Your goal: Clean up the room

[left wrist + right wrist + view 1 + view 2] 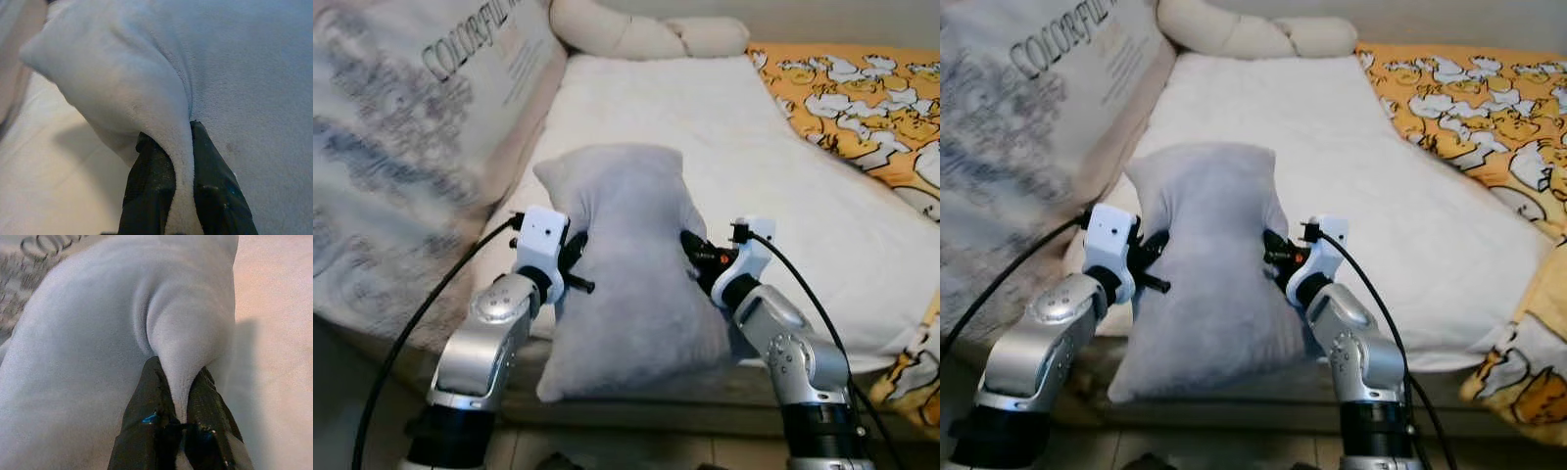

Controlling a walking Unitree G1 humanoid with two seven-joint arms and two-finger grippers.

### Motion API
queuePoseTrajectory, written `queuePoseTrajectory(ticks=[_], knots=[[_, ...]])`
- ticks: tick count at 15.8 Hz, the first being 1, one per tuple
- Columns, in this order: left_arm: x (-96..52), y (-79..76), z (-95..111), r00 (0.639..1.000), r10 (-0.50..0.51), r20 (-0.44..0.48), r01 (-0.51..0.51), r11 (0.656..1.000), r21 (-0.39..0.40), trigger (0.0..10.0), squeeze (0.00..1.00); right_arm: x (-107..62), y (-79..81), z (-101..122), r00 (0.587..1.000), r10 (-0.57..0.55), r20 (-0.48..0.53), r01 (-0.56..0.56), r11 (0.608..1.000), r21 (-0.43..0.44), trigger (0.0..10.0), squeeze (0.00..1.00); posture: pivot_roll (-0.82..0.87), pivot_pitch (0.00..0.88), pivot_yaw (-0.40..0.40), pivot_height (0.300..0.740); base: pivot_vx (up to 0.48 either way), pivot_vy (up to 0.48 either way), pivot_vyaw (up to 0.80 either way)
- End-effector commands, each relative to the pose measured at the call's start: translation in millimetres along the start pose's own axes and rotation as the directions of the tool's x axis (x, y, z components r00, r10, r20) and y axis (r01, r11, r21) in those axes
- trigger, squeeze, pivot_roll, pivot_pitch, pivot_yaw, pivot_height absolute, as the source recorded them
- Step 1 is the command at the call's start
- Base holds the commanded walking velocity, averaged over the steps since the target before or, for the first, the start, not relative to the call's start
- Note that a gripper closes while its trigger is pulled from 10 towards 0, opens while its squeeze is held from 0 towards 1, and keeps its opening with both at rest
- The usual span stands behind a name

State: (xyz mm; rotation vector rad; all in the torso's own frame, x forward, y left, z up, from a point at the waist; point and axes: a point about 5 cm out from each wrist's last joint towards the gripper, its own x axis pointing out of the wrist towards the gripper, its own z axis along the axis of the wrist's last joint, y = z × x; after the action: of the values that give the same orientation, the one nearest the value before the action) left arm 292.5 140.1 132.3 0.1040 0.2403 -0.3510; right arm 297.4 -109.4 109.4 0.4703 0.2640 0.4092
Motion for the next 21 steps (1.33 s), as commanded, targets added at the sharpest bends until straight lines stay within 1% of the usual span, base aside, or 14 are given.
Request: queuePoseTrajectory(ticks=[1,3,5,7,10,17,21], knots=[[-1.7,5.6,6.7,0.999,0.017,0.031,-0.018,1.000,0.020,10.0,0.00,2.7,7.6,7.4,0.999,0.028,0.032,-0.027,0.999,-0.018,10.0,0.00,-0.05,0.000,0.011,0.740,0.000,0.341,0.00],[-1.4,5.0,6.9,0.999,0.015,0.033,-0.015,1.000,0.022,10.0,0.00,2.8,7.2,7.7,0.999,0.028,0.032,-0.027,0.999,-0.018,10.0,0.00,-0.05,0.000,0.011,0.740,0.000,0.338,0.00],[-0.2,4.6,11.7,0.998,0.014,0.054,-0.015,1.000,0.018,10.0,0.00,3.8,6.0,7.9,0.999,0.022,0.033,-0.021,1.000,-0.015,10.0,0.00,-0.05,0.000,0.009,0.740,0.000,0.000,0.00],[0.1,5.4,12.1,0.999,0.017,0.049,-0.019,0.999,0.036,10.0,0.00,4.1,5.7,7.4,0.999,0.020,0.031,-0.020,1.000,-0.015,10.0,0.00,-0.05,0.000,0.008,0.740,0.000,0.000,0.00],[0.6,6.9,14.8,0.997,0.015,0.069,-0.017,0.999,0.037,10.0,0.00,4.8,5.6,7.8,0.999,0.020,0.031,-0.019,1.000,-0.022,10.0,0.00,-0.05,0.000,0.010,0.740,0.000,0.000,0.00],[1.4,7.8,15.0,0.997,0.007,0.074,-0.011,0.999,0.048,10.0,0.00,6.6,4.8,6.5,1.000,0.016,0.021,-0.015,0.999,-0.030,10.0,0.00,-0.05,0.000,0.011,0.740,0.000,0.000,0.00],[1.9,8.1,16.0,0.997,0.000,0.078,-0.004,0.999,0.052,10.0,0.00,7.5,4.8,6.3,1.000,0.016,0.016,-0.015,0.999,-0.033,10.0,0.00,-0.05,0.000,0.011,0.740,0.251,0.000,0.00]])
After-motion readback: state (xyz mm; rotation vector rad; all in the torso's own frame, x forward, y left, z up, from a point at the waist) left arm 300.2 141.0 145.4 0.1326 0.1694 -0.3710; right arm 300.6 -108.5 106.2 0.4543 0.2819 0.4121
